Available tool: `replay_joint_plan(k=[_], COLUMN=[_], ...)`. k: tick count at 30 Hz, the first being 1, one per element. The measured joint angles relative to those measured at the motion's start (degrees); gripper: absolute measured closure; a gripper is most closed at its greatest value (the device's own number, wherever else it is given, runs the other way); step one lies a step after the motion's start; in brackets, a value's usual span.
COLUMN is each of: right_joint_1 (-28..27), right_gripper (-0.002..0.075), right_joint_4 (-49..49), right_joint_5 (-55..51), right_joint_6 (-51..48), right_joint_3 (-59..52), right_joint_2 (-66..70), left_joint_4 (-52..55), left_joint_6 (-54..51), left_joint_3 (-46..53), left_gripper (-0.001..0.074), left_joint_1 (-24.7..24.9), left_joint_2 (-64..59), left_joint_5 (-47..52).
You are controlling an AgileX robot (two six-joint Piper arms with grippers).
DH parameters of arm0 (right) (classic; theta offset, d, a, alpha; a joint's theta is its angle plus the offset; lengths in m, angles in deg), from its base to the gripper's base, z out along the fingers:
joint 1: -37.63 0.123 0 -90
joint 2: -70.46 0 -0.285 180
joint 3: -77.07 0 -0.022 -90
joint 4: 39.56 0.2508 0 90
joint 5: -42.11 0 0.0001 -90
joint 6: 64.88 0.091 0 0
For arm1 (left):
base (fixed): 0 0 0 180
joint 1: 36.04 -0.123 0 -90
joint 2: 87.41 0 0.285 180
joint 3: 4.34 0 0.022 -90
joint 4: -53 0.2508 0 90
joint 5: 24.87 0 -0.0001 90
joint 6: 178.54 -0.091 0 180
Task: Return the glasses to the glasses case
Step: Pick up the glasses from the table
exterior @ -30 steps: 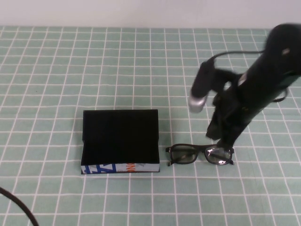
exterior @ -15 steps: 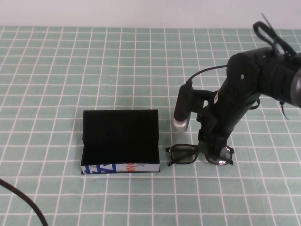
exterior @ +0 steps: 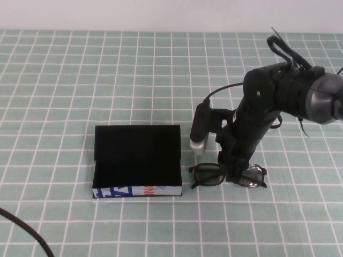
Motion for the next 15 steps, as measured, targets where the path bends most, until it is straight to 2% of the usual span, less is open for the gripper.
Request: replay_joint_plan(k=[10,15], right_joint_1=[0.09,0.09], right_gripper=[0.0515,0.0637], right_joint_4=[0.0,0.46], right_joint_5=[-1.66,-3.12], right_joint_6=[0.0,0.0], right_joint_3=[1.42,1.72], right_joint_2=[2.35,2.34], left_joint_4=[-0.09,-0.09], left_joint_6=[-0.92,-1.03], left_joint_3=[0.0,0.0], left_gripper=[0.0737,0.0737], left_joint_1=[0.59,0.59], left_joint_2=[0.0,0.0], left_joint_5=[0.0,0.0])
